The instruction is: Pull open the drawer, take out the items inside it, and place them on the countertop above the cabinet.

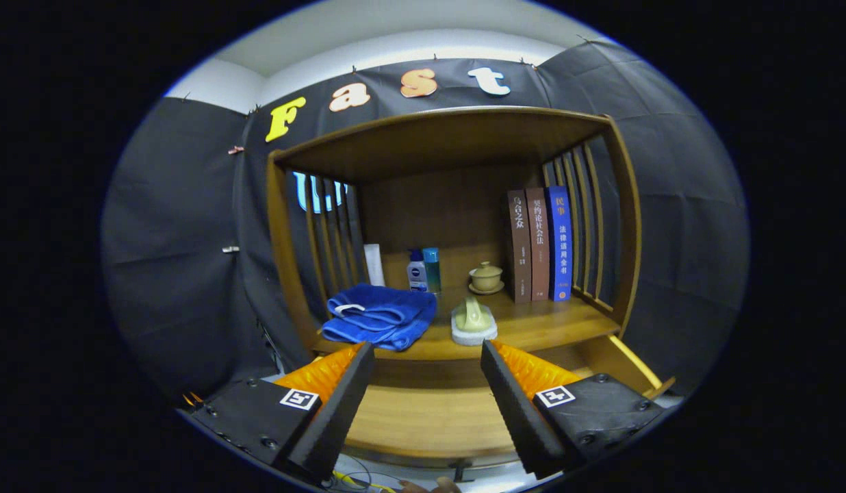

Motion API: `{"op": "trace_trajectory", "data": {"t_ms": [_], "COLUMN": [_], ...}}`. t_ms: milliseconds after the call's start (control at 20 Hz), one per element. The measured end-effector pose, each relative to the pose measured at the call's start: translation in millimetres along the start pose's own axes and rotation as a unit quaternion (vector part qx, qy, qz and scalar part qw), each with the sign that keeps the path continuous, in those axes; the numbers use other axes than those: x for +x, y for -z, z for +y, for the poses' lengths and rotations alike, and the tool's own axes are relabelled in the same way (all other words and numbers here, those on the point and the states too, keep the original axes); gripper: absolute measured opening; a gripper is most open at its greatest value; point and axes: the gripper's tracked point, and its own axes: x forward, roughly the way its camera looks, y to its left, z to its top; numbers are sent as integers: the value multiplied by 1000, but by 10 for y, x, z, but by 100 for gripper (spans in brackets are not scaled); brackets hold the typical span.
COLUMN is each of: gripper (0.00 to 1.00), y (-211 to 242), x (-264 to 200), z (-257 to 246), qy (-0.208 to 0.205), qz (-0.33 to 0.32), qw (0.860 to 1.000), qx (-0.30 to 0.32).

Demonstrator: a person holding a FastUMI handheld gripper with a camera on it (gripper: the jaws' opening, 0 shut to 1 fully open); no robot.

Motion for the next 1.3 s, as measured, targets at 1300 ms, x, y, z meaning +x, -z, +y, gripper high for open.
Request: {"op": "trace_trajectory", "data": {"t_ms": [1300], "gripper": [100], "y": [1445], "x": [-19], "z": [-480], "qy": [79], "qz": [93], "qw": [993], "qx": [-9]}}
